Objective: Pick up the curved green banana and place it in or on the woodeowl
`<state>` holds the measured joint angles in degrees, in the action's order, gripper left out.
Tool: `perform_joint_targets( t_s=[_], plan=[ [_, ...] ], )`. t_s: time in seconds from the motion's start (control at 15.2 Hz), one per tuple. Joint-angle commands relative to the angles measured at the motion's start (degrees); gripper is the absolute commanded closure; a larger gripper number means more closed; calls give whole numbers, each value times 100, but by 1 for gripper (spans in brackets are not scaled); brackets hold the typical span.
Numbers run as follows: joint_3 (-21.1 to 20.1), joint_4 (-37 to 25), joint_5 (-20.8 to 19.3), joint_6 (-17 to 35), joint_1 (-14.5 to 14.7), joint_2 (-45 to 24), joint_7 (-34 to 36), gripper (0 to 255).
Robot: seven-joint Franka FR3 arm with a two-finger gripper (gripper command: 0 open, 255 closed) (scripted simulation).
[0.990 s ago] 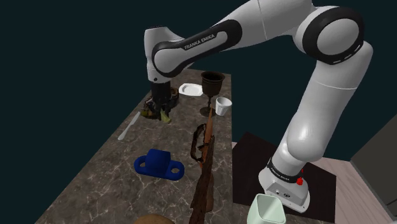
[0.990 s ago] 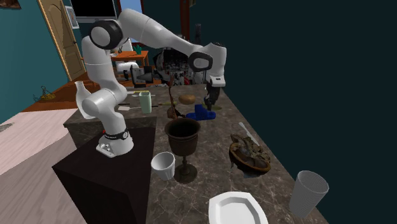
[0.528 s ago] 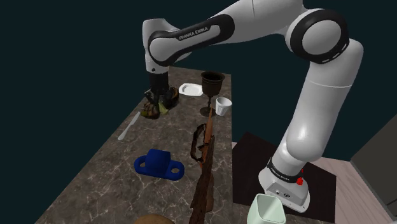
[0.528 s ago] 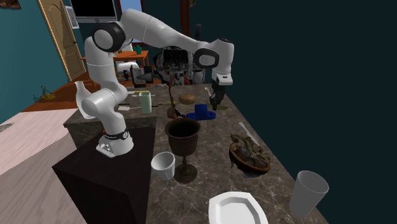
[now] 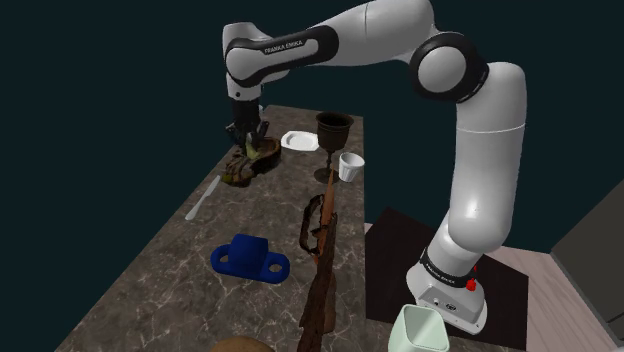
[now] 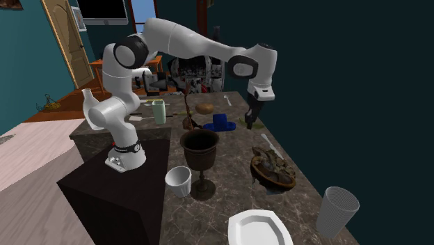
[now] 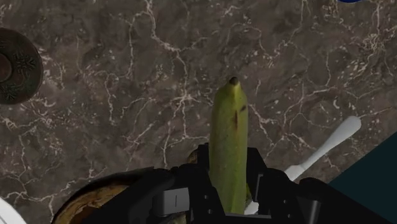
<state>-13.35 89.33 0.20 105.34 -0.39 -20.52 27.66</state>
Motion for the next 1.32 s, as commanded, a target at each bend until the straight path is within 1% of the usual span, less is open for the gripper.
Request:
perform_joint_targets(
  t_s=[0.0,0.26,0.4,0.46,0.53,0.59,0.92,1.25],
  plan=[
    [75,-533,-62,-194,-77,-354,-162,255],
    [199,-1912,-186,-714,-155,-1235,-412,255],
    [258,-2826,-248,-1080,-169,-1792,-536,255],
    [288,-3396,-280,-1315,-164,-2129,-600,255],
    [320,-4123,-317,-1622,-143,-2551,-666,255],
    [330,-4326,-325,-1709,-134,-2667,-683,255],
    [327,-3699,-314,-1221,-185,-2531,-691,255],
    [328,-3248,-312,-809,-218,-2495,-699,255]
  ],
)
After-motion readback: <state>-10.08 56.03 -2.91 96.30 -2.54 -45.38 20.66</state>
